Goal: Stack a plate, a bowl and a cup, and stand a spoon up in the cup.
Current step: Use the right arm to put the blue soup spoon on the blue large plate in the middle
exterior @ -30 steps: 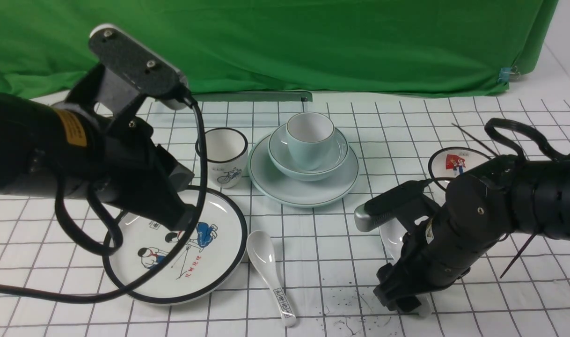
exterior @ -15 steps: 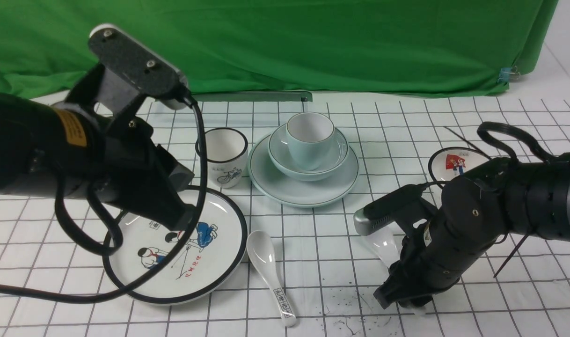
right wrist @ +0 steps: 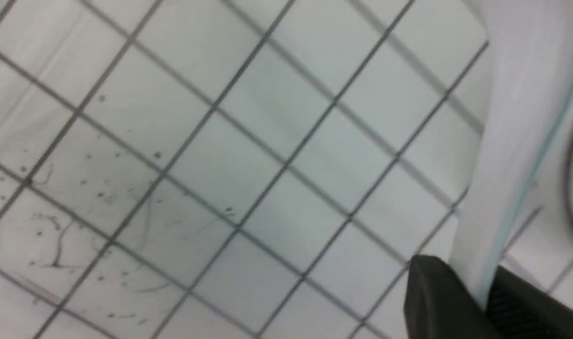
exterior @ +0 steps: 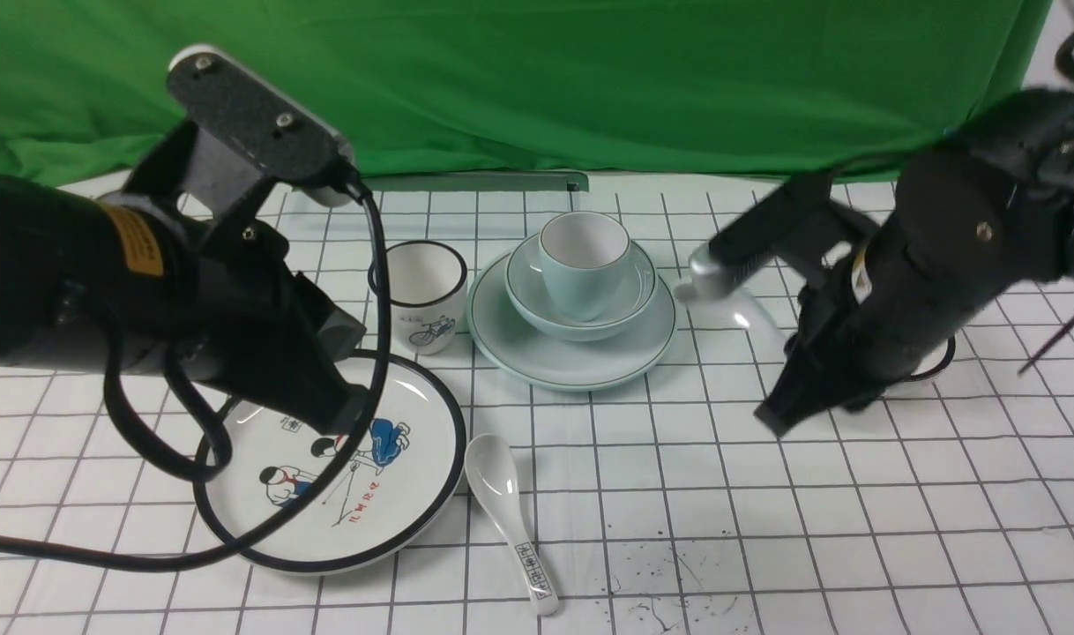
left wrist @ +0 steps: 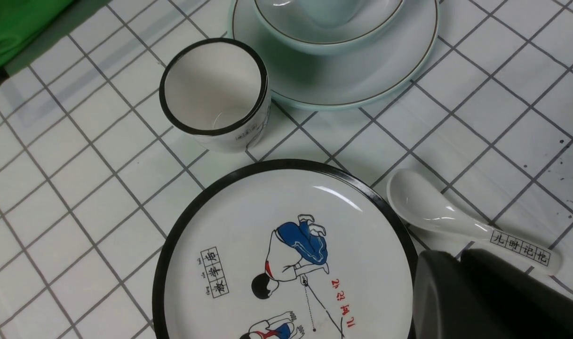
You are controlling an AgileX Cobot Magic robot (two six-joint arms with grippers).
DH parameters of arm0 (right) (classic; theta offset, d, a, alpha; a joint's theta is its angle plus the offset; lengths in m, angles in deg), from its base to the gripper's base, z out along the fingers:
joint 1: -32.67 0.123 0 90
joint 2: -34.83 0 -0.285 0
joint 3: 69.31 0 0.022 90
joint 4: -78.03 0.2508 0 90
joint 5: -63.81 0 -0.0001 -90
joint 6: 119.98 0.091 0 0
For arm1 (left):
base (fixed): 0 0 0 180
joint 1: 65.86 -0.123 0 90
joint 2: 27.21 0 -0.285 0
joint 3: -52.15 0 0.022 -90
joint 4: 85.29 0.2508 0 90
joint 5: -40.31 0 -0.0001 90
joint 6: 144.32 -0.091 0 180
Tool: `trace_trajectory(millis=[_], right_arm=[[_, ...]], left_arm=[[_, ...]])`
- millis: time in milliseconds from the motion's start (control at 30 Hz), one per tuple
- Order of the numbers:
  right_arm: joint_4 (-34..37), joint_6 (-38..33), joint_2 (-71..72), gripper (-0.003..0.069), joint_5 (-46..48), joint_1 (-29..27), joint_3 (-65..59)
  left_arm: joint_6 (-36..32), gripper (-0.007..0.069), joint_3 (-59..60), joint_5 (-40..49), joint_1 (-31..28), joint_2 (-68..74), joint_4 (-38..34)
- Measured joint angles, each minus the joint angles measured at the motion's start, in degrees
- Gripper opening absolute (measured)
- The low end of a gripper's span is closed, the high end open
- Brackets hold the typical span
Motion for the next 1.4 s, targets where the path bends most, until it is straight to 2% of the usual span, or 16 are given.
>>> trace_trajectory(millis=[167,367,600,733,867,1133,1167,1233,1400], right_arm=[[-3.6,-5.2,-2.6,0.0078,1.0,0.0,11.2],[-4.3,-17.8,-11.1,0.0078,2.1,0.0,23.4],[-10.5,-26.9,-18.2,0.0078,3.7,0.0,28.9],[-11.5,-31.4,-21.2,0.0078,4.0,0.0,29.1],[-11.5,-31.7,-22.2,0.0078,3.9,0.0,29.1],[-11.2,-19.0,-22.2,0.0078,8.6,0.0,29.4],[-9.4,-16.2,-22.2,0.0078,10.7,-0.4,29.4],[-5.5,-15.0,-22.2,0.0078,11.3,-1.2,29.4],[22.3,-15.7,-22.2,0.0078,11.2,-9.6,29.3]], left_arm=[[0.0,-0.0009,0.0,-0.1,0.0,0.0,0.0],[0.0,-0.0009,0.0,-0.1,0.0,0.0,0.0],[0.0,-0.0009,0.0,-0.2,0.0,0.0,0.0],[0.0,-0.0009,0.0,-0.7,0.0,0.0,0.0],[0.0,-0.0009,0.0,-0.7,0.0,0.0,0.0],[0.0,-0.0009,0.0,-0.7,0.0,0.0,0.0],[0.0,-0.0009,0.0,-0.7,0.0,0.0,0.0],[0.0,-0.0009,0.0,-0.7,0.0,0.0,0.0],[0.0,-0.0009,0.0,-0.7,0.0,0.0,0.0]])
